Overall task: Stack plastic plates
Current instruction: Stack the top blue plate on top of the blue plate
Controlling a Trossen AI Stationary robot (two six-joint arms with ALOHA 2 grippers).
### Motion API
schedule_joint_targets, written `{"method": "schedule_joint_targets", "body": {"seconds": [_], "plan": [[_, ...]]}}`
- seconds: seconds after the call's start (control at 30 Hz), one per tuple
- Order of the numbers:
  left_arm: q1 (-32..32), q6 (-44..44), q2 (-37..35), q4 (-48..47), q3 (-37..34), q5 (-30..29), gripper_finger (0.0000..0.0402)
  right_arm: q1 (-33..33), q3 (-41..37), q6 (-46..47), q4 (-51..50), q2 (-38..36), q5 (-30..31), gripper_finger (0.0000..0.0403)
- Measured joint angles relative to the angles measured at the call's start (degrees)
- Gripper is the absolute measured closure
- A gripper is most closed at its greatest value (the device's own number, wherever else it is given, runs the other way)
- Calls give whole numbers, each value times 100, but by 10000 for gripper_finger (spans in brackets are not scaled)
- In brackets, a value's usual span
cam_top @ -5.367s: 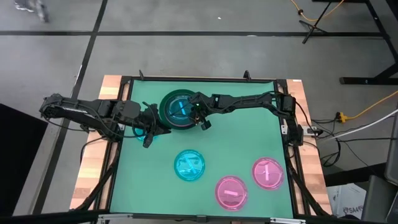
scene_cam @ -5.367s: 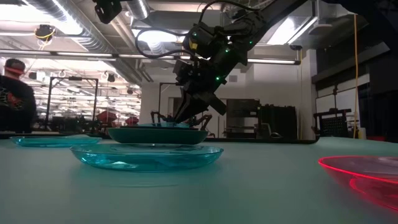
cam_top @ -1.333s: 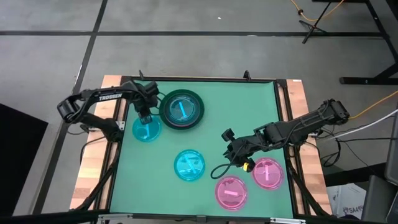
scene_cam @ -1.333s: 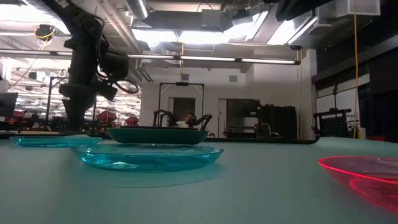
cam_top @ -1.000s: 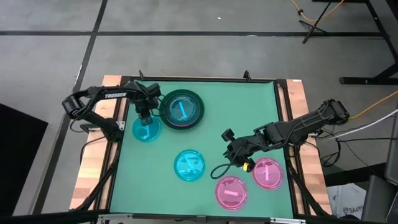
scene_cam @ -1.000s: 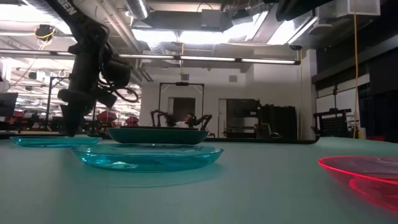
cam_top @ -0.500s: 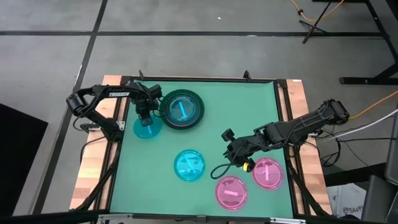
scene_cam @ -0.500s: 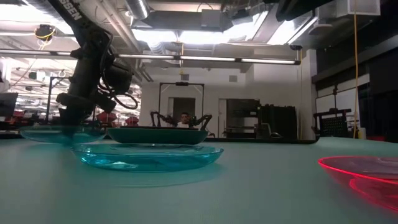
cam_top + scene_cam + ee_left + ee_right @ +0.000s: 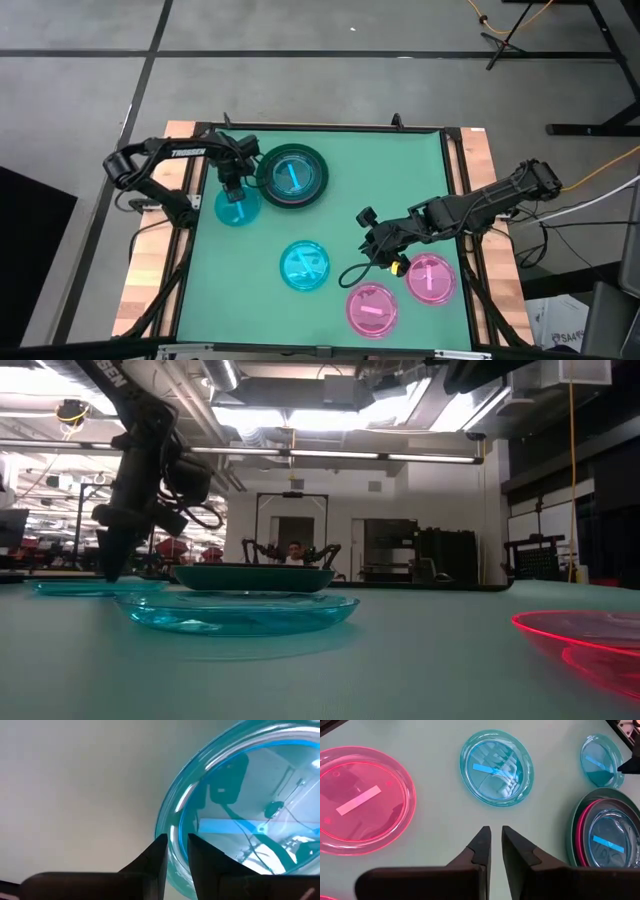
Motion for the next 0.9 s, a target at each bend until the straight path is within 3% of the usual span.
{"method": "schedule_joint_targets", "body": {"seconds": [0.9], "plan": [[0, -44, -134, 200, 2, -447, 335, 0, 0, -4, 3, 2, 73, 366]]}}
